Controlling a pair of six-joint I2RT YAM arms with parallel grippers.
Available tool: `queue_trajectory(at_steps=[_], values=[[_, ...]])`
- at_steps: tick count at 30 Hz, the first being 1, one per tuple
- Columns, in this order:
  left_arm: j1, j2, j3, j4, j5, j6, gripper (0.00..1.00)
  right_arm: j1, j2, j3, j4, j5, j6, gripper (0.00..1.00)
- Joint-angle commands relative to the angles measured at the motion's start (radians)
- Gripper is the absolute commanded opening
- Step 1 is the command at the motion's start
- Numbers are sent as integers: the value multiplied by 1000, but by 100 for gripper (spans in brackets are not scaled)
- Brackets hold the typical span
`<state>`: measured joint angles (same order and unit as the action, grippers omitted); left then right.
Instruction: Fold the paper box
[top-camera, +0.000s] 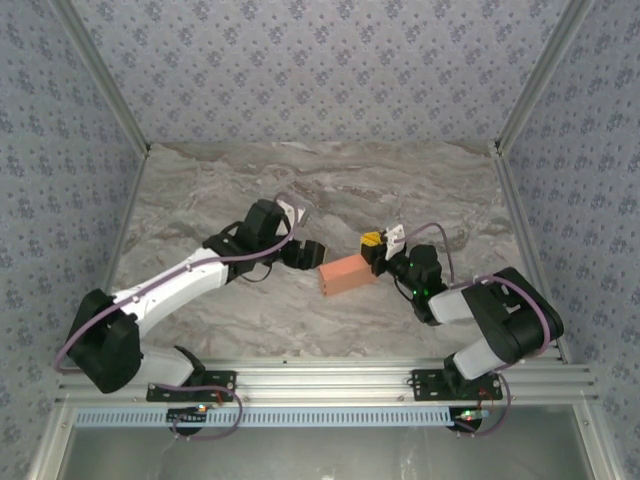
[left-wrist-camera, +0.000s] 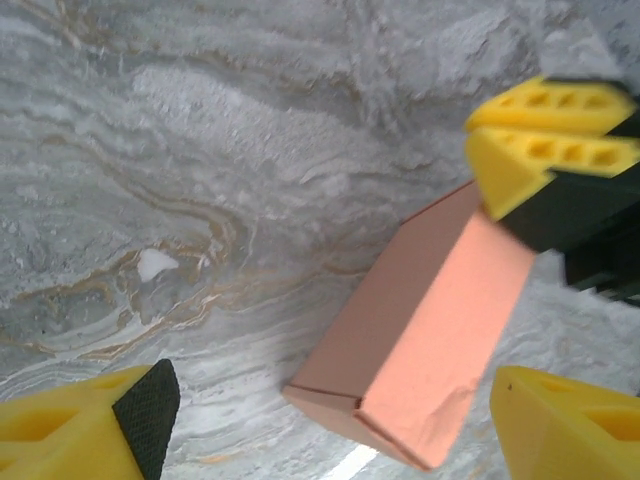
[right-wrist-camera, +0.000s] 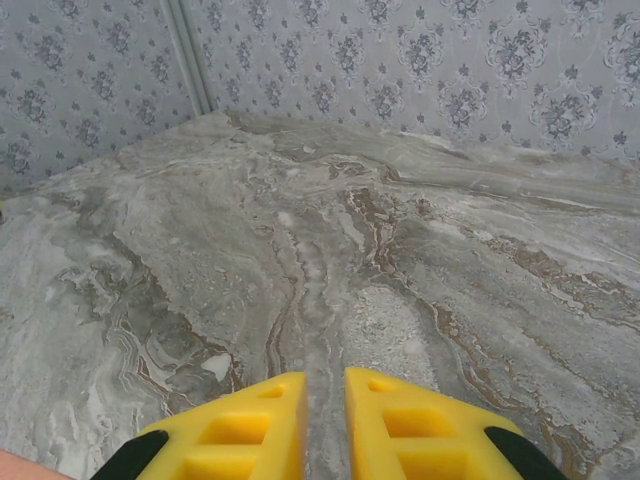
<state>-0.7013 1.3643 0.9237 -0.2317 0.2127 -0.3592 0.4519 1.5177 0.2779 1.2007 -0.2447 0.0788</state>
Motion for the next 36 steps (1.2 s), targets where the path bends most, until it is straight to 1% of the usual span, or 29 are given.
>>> queue_trajectory(at_steps=[1,3,7,11,14,17,18,21,25,27,28,29,30,32,33,35,36], values=[[-14,54,-96,87,32,-35,83,-4,20,3,-58,-19,-9,19],[-35,73,-117,129,32,-43,83,-3,20,4,-56,-26,-11,19],[-72,141,-105,135,-19,-48,83,-5,36,8,-37,-30,-10,19],[-79,179,-120,149,-70,-86,81,-20,44,26,-14,-45,19,19],[-79,172,-136,158,-76,-102,81,-19,7,63,-63,-78,8,20],[-78,169,-141,162,-63,-121,81,-7,-45,107,-101,-107,-1,26],[-79,168,-145,168,-59,-129,81,-1,-62,121,-112,-104,4,26],[-78,163,-158,191,-53,-154,81,45,-122,165,-154,-68,7,27],[-78,154,-152,195,-58,-169,81,141,-157,186,-195,-20,-41,27],[-76,139,-146,175,-81,-173,81,169,-148,164,-165,-3,-50,27],[-71,124,-148,170,-88,-175,79,179,-137,144,-139,-1,-55,27],[-62,101,-157,172,-85,-175,76,183,-120,120,-99,-5,-52,27],[-53,78,-162,169,-89,-179,75,185,-106,98,-62,-10,-45,27],[-23,9,-179,154,-125,-203,81,192,-79,60,8,-9,-29,27],[-6,-23,-185,150,-127,-210,83,197,-75,52,16,-4,-27,27],[35,-106,-198,123,-147,-219,97,209,-81,49,12,2,-36,27],[51,-139,-200,109,-157,-215,99,212,-83,52,7,2,-36,27]])
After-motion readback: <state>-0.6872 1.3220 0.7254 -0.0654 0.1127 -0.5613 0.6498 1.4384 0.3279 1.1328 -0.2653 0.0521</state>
